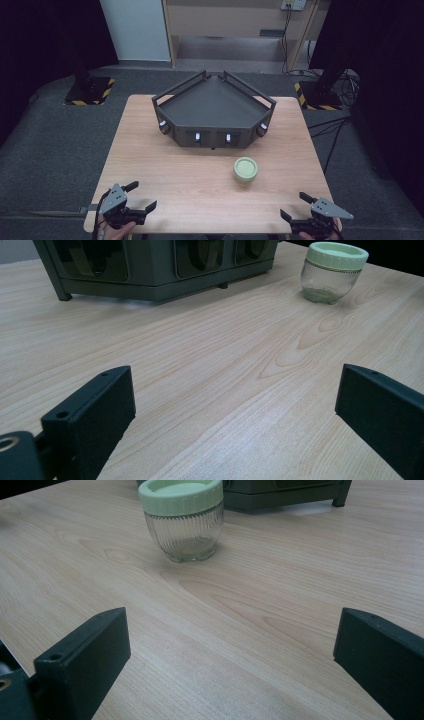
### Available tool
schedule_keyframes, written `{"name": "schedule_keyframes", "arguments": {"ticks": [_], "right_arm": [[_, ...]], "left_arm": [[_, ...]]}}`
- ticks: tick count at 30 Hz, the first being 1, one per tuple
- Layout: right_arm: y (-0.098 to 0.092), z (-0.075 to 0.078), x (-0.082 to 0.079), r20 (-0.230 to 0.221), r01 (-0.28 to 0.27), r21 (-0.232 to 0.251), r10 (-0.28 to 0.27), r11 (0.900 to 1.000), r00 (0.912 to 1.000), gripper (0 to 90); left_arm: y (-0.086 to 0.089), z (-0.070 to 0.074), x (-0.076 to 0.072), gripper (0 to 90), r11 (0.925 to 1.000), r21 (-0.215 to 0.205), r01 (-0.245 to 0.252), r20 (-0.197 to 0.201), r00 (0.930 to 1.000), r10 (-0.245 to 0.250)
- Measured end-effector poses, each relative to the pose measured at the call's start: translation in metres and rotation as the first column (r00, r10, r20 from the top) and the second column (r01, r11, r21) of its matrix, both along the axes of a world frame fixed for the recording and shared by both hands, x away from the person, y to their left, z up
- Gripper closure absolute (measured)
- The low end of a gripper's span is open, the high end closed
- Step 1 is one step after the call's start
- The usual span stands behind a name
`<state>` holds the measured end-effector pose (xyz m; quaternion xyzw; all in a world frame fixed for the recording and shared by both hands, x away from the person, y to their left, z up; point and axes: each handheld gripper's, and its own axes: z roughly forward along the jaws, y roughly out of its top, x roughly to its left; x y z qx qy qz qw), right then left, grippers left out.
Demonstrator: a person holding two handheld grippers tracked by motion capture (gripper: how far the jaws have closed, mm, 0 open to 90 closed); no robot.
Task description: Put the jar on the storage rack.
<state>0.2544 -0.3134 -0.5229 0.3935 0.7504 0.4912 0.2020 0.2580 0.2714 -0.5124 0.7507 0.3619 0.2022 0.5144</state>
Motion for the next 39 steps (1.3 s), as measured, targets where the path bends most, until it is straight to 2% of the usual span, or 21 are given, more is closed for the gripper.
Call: {"name": "schedule_keyframes", "arguments": {"ticks": [19,29,39], "right_arm": [[0.001,0.001,0.000,0.002,-0.011,-0.010,0.011,1.000,0.9999,1.8],[-0.001,0.009,-0.001,0.010,-0.011,0.001,0.011,1.000,0.9999,2.0],[0.000,0.017,0.000,0.009,-0.032,-0.011,0.032,0.999,0.9994,2.0]], "left_arm": [[-0.004,-0.001,0.000,1.3,0.9996,0.022,0.020,-0.012,0.9997,-0.020],[-0.005,-0.002,0.001,1.2,0.9994,0.027,0.022,-0.017,0.9996,-0.022],[-0.005,-0.003,0.001,1.2,0.9994,0.024,0.023,-0.022,0.9995,-0.023]]}}
